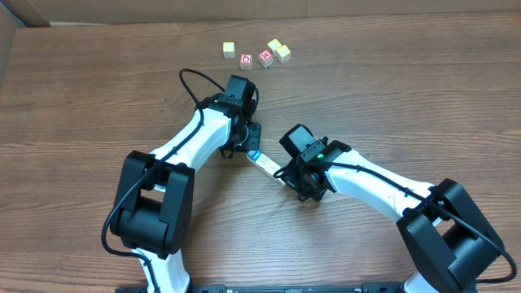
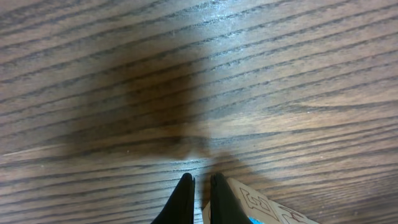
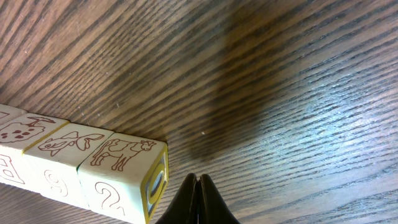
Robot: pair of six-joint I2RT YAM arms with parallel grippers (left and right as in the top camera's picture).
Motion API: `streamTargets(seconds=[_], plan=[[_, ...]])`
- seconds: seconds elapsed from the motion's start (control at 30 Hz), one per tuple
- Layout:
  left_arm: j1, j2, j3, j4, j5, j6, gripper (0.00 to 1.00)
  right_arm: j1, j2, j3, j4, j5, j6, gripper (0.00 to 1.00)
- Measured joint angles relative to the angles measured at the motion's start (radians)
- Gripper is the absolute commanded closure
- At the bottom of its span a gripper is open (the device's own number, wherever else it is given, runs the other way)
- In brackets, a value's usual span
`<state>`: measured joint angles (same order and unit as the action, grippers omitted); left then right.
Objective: Flip 4 blocks
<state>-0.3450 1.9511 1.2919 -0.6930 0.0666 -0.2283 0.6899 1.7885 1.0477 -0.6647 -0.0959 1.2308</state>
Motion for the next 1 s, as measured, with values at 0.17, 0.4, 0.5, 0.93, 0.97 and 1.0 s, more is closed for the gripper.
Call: streamTargets(seconds=[0.17,0.4,0.5,0.93,0.97,1.0], plan=[[0.0,0.0,0.0,-0.018,0.002,0.004,0.96,0.0,0.0,0.0,0.0,0.0,0.0,0.96],[0.0,0.0,0.0,-0.026,0.002,0.004,0.96,0.019,0.0,0.0,0.001,0.014,0.0,0.96],[0.0,0.0,0.0,-0.026,0.002,0.004,0.96,0.024,0.0,0.0,0.004,0.029,0.0,0.96],[0.0,0.0,0.0,-0.037,0.003,0.004,0.96,0.024,0.0,0.0,0.064,0.048,0.0,0.96],[0.0,0.0,0.0,-0.037,0.005,0.005,0.96,0.024,0.0,0.0,0.065,0.048,0.0,0.96],[0.0,0.0,0.0,-0.037,0.008,0.01,0.96,0.024,0.0,-0.001,0.066,0.047,0.001,0.96]])
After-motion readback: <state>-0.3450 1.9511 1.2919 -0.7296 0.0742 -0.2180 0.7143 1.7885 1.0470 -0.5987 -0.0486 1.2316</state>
